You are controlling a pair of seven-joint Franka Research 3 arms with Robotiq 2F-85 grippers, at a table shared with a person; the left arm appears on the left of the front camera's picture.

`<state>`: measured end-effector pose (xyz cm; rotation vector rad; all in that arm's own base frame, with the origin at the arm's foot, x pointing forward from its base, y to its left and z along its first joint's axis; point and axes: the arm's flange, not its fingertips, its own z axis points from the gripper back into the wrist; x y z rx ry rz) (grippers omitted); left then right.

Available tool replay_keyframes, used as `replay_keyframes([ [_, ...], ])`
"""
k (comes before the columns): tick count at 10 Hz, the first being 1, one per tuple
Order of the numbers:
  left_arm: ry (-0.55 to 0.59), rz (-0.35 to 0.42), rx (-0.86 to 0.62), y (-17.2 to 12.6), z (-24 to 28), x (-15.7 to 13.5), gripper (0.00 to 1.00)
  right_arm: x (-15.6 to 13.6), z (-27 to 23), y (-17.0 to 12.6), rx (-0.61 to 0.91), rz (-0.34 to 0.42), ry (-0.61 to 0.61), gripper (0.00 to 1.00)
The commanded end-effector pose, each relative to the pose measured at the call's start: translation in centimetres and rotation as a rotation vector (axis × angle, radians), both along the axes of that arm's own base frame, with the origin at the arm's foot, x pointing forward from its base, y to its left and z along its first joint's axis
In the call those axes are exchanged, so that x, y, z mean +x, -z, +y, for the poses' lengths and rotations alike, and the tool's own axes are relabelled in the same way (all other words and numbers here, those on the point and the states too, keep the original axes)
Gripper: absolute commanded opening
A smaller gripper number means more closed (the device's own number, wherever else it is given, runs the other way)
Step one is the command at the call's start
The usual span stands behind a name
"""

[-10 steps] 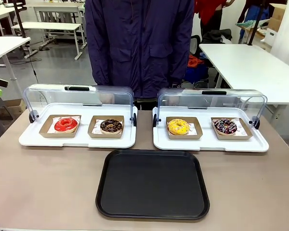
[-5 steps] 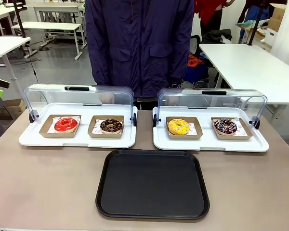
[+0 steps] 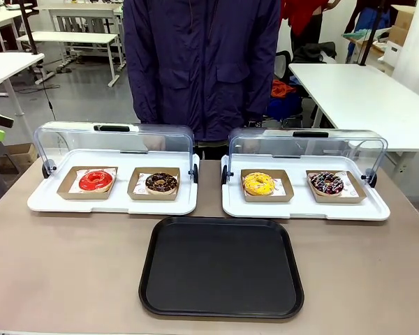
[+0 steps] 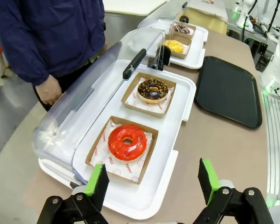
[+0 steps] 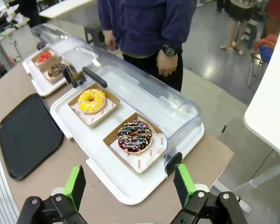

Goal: Move the first donut from the left to the tray.
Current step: Pick up the Paper togo box containing the Donut indicated by the person and place it on the Handle tray.

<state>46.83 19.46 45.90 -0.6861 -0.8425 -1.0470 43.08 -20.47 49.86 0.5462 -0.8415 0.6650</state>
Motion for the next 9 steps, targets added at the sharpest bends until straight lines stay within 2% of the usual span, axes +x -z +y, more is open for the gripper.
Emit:
replay_keyframes([
  [1,0.003,-0.006,-0.002,-0.32,-0.16,-0.19,1.00,-0.11,0.14,0.12,0.015,-0.029,-0.009,1.00],
  [9,0.003,-0.006,-0.002,-0.32,-0.16,-0.19,1.00,-0.11,0.14,0.12,0.015,-0.029,-0.009,1.00],
])
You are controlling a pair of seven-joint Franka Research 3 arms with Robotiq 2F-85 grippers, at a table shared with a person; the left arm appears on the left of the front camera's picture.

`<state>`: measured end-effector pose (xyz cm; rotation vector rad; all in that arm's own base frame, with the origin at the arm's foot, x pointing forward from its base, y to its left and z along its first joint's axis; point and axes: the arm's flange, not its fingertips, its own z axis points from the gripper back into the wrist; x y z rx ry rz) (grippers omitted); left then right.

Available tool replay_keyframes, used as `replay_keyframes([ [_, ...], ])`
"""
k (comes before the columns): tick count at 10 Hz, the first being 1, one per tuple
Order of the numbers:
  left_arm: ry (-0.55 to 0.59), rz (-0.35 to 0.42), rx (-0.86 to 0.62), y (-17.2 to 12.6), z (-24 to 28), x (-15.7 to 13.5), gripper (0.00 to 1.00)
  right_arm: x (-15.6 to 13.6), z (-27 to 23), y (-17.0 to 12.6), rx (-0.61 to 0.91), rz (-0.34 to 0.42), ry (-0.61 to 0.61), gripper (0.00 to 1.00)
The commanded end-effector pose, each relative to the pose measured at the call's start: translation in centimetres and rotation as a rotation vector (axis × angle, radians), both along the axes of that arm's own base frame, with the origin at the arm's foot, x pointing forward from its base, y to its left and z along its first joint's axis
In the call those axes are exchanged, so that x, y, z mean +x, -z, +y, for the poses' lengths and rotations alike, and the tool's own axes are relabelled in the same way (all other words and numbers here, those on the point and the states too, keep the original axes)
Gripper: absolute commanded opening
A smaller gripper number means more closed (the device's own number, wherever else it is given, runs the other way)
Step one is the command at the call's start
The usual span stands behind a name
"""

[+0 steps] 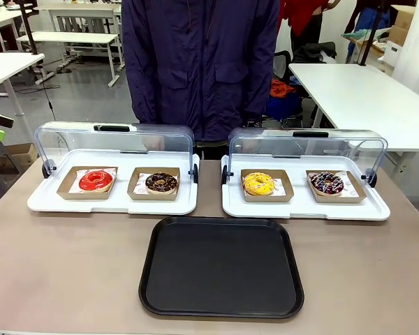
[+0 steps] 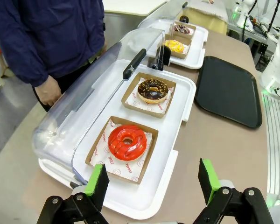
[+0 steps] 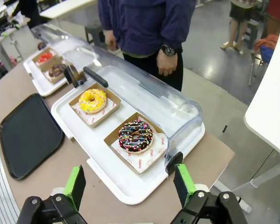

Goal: Move the first donut from the left to the tray.
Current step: Pick up the Paper togo box containing the Donut indicated by the person and place it on the Handle tray.

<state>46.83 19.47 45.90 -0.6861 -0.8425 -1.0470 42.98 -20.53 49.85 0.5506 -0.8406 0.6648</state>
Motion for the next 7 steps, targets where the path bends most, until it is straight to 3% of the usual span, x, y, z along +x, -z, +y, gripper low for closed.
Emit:
replay_keyframes([
  [1,0.003,-0.006,-0.002,-0.32,-0.16,-0.19,1.00,-0.02,0.19,0.11,0.011,-0.031,-0.007,1.00],
  [7,0.003,-0.006,-0.002,-0.32,-0.16,-0.19,1.00,-0.02,0.19,0.11,0.011,-0.031,-0.007,1.00],
])
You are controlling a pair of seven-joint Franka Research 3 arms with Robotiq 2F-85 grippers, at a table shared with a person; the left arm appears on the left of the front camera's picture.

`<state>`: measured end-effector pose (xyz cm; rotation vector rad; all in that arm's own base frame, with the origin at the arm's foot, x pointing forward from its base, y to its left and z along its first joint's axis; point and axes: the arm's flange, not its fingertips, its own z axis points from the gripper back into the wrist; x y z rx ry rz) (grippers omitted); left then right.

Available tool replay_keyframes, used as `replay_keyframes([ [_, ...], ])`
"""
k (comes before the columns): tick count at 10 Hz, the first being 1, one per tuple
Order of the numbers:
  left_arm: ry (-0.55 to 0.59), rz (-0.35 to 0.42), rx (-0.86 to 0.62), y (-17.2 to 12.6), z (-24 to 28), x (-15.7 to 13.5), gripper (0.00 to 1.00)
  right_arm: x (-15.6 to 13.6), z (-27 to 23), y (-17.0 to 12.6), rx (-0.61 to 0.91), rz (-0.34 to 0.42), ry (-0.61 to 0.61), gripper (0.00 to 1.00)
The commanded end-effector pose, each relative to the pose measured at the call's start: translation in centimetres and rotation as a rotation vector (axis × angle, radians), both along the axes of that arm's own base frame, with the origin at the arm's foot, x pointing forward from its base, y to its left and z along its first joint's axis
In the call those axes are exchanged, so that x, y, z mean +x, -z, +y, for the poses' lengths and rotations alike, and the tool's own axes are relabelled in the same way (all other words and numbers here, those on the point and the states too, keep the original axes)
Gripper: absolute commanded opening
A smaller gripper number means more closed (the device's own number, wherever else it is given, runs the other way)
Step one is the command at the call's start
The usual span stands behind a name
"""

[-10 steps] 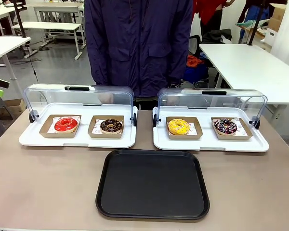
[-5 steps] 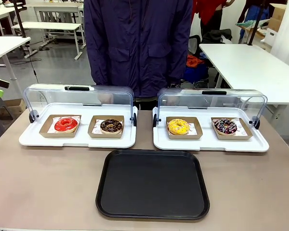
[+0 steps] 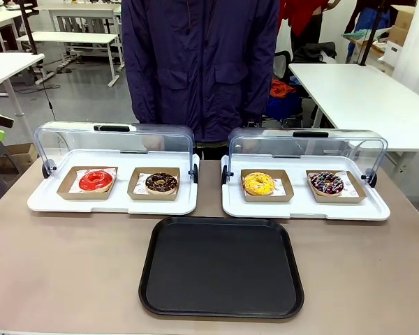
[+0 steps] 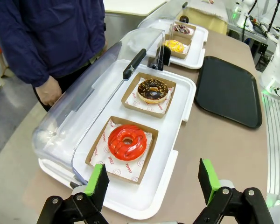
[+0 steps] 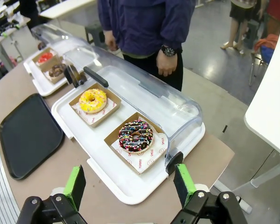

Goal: Move the first donut from the left to the tray.
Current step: Pick up the Paper togo box containing the Donut indicated by the person and place it on the Handle tray.

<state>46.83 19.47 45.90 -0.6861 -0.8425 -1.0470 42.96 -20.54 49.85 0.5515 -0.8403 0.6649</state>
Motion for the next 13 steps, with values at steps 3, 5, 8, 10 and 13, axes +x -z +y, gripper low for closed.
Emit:
replay_keyframes([
  [3,0.003,-0.006,-0.002,-0.32,-0.16,-0.19,1.00,0.00,0.20,0.11,0.011,-0.031,-0.006,1.00],
  [5,0.003,-0.006,-0.002,-0.32,-0.16,-0.19,1.00,0.00,0.20,0.11,0.011,-0.031,-0.006,1.00],
  [8,0.003,-0.006,-0.002,-0.32,-0.16,-0.19,1.00,0.00,0.20,0.11,0.011,-0.031,-0.006,1.00],
  [10,0.003,-0.006,-0.002,-0.32,-0.16,-0.19,1.00,0.00,0.20,0.11,0.011,-0.031,-0.006,1.00],
  [13,0.003,-0.006,-0.002,-0.32,-0.16,-0.19,1.00,0.00,0.20,0.11,0.011,-0.031,-0.006,1.00],
])
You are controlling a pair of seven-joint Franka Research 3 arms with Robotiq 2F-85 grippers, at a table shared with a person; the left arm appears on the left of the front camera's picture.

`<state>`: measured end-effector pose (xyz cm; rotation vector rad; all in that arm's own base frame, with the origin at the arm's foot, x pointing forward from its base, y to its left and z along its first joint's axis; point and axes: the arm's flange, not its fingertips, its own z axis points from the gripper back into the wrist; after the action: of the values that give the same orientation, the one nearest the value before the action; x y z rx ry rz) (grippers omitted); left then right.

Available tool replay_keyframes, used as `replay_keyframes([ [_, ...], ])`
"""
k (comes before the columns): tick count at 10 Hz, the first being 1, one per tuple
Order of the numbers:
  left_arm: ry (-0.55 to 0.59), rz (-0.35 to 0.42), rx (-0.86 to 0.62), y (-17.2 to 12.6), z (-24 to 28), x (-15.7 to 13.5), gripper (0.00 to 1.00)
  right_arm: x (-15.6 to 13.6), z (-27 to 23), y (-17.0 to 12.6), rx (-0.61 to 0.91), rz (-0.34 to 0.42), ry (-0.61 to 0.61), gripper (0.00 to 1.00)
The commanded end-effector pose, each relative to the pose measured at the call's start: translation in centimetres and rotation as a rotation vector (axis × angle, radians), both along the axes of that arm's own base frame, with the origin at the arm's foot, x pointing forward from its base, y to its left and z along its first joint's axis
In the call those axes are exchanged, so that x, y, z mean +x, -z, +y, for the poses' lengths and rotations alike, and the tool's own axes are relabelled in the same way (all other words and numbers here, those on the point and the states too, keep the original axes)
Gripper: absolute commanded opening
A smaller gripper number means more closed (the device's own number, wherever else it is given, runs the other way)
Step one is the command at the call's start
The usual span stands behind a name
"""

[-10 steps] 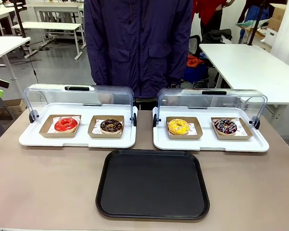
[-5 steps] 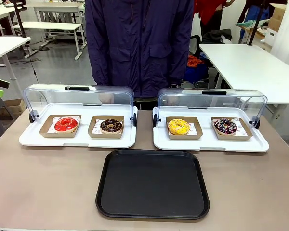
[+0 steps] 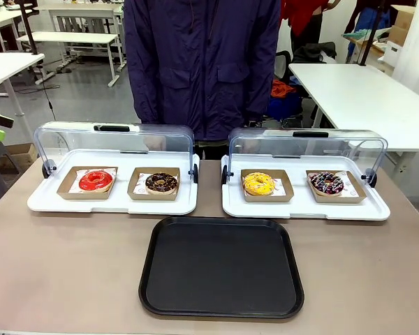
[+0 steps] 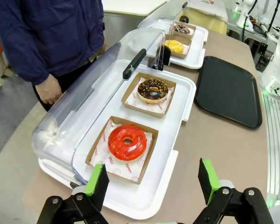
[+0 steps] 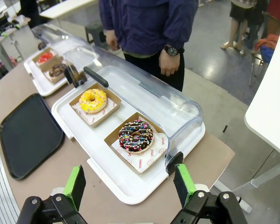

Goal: Move the first donut from the left to the tray.
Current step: Pick up the Paper togo box containing the Donut indicated by the person and place it on the Handle tray.

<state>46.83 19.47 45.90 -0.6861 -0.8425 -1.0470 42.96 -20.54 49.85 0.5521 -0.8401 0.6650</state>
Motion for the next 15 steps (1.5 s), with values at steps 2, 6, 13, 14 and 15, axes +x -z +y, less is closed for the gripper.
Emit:
replay_keyframes([
  [2,0.003,-0.006,-0.002,-0.32,-0.16,-0.18,1.00,0.01,0.20,0.11,0.010,-0.032,-0.006,1.00],
  [6,0.003,-0.006,-0.002,-0.32,-0.16,-0.18,1.00,0.01,0.20,0.11,0.010,-0.032,-0.006,1.00],
  [13,0.003,-0.006,-0.002,-0.32,-0.16,-0.18,1.00,0.01,0.20,0.11,0.010,-0.032,-0.006,1.00],
  [14,0.003,-0.006,-0.002,-0.32,-0.16,-0.18,1.00,0.01,0.20,0.11,0.010,-0.032,-0.006,1.00],
  [15,0.003,-0.006,-0.002,-0.32,-0.16,-0.18,1.00,0.01,0.20,0.11,0.010,-0.032,-0.006,1.00],
])
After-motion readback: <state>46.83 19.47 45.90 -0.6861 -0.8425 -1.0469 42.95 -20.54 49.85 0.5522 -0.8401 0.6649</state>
